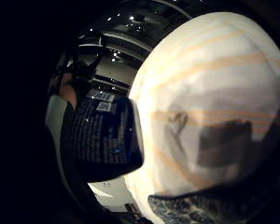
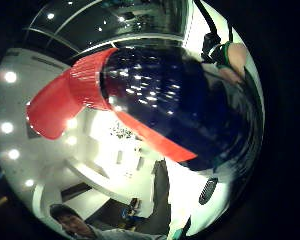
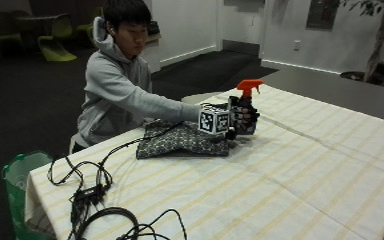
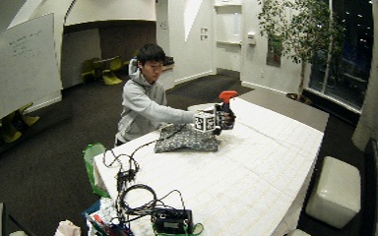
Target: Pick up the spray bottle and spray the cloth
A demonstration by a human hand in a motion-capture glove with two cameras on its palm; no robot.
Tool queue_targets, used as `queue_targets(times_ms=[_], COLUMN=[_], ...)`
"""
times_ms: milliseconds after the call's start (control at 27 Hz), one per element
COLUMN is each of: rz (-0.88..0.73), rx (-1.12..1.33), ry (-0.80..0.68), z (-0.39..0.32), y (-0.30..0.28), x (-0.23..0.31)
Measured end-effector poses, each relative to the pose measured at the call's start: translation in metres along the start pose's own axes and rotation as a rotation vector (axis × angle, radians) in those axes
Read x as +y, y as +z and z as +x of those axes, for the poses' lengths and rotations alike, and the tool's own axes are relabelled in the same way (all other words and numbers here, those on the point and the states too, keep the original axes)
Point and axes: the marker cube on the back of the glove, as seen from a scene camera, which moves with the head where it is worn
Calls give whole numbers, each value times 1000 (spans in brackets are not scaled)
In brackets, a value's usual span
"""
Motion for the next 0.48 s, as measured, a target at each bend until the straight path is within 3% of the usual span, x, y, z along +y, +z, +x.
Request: queue_targets(times_ms=[482], rz=[-169], rx=[88], ry=[-63], z=[-13], y=[-44], x=[28])
